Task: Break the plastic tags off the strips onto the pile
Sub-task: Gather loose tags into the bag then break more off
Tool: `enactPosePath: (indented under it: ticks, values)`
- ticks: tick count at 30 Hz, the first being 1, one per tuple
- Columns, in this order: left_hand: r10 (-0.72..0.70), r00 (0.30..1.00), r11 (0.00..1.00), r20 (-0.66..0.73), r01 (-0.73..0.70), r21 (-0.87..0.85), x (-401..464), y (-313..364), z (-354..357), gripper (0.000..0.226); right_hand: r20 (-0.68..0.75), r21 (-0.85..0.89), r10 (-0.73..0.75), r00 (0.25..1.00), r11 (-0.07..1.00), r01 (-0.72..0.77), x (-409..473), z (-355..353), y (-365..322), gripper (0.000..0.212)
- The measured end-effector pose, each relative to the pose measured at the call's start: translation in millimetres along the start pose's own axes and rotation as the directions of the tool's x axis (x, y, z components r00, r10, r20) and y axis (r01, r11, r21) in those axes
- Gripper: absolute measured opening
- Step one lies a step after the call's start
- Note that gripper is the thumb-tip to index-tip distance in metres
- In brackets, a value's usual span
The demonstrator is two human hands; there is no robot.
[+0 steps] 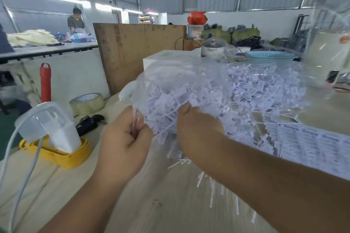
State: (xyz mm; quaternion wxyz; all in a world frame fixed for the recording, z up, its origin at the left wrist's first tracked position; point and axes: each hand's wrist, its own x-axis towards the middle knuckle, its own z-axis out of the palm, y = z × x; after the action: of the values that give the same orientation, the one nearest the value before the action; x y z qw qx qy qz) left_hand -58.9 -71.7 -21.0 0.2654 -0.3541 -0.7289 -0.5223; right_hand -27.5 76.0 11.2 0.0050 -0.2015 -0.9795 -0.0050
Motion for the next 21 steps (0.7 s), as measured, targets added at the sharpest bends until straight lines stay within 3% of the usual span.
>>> enactPosePath:
  ticks: [4,8,9,10,12,16,21]
  values:
    - [-0.064,0.992,0.998,-0.107,0.065,0.001,1.9,-4.3,-10.3,0.034,-0.045,-0.127,-0.01,0.999,0.992,0.004,1.0,9.8,-4.9,0.094]
    - [-0.097,0.981,0.949,-0.171,0.142,0.28,21.1,-11.2,-14.7,0.025,-0.078,-0.161,-0.032,0.996,0.987,0.019,-2.6,22.8,-4.8,0.087]
    - [-0.129,0.978,0.927,-0.162,0.178,0.331,28.2,-10.4,-13.6,0.036,-0.073,-0.142,-0.024,0.997,0.99,0.013,-1.9,24.7,-4.8,0.082]
    - [-0.164,0.975,0.912,-0.149,0.208,0.355,34.8,-9.4,-11.7,0.043,-0.064,-0.111,-0.003,0.998,0.994,-0.004,-1.1,25.2,-5.5,0.076]
    - [-0.129,0.986,0.919,-0.105,0.159,0.361,46.9,-0.8,-5.7,0.019,-0.063,-0.011,0.051,0.997,0.999,-0.052,3.6,24.3,-7.6,0.063]
    - [0.135,0.99,0.913,0.036,-0.139,0.384,34.2,21.3,9.7,0.027,-0.096,0.192,0.076,0.993,0.98,-0.056,8.7,10.2,-1.0,0.047]
    - [0.145,0.987,0.906,0.065,-0.159,0.391,9.1,2.0,1.6,0.018,-0.076,0.527,0.005,0.997,0.849,0.036,17.8,-25.6,26.5,0.065]
